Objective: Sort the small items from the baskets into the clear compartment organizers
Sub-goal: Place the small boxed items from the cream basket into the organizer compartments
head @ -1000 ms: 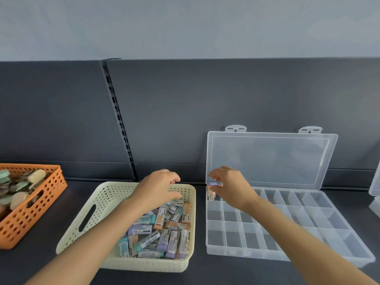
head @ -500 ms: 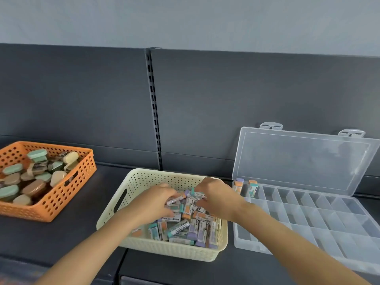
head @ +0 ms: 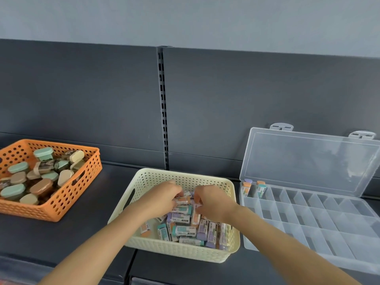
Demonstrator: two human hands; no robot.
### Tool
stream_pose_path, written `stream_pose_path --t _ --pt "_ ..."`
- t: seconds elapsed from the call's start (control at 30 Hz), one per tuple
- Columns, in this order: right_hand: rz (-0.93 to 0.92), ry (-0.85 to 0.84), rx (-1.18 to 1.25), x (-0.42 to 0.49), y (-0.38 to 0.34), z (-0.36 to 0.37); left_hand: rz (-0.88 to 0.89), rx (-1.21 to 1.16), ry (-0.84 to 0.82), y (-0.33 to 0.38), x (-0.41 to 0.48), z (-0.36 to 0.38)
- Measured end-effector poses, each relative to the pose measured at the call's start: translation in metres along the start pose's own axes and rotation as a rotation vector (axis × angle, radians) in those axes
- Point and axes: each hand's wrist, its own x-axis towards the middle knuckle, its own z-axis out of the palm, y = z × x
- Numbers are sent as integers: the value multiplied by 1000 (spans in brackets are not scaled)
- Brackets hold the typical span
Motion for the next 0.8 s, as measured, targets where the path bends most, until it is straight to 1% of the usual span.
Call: stream_pose_path --t 0.17,0.3,0.43,0.5,0.6,0.7,0.8 --pt "13 15 76 0 0 2 43 -82 -84 -6 -7 -5" --pt "-18 73 108 -4 2 -8 40 -114 -94 -3 -8 -3" --pt "13 206 206 -12 14 -24 62 -80 -108 3 -9 -3" --pt "51 237 283 -15 20 -27 73 -48 -137 7 -8 -3" --pt "72 248 322 -21 24 -24 70 -20 -165 11 -4 -2" --pt "77 247 348 -27 25 -20 53 -46 -135 13 -3 -1" --pt "65 227 354 -32 26 -22 15 -122 -49 12 -5 -3"
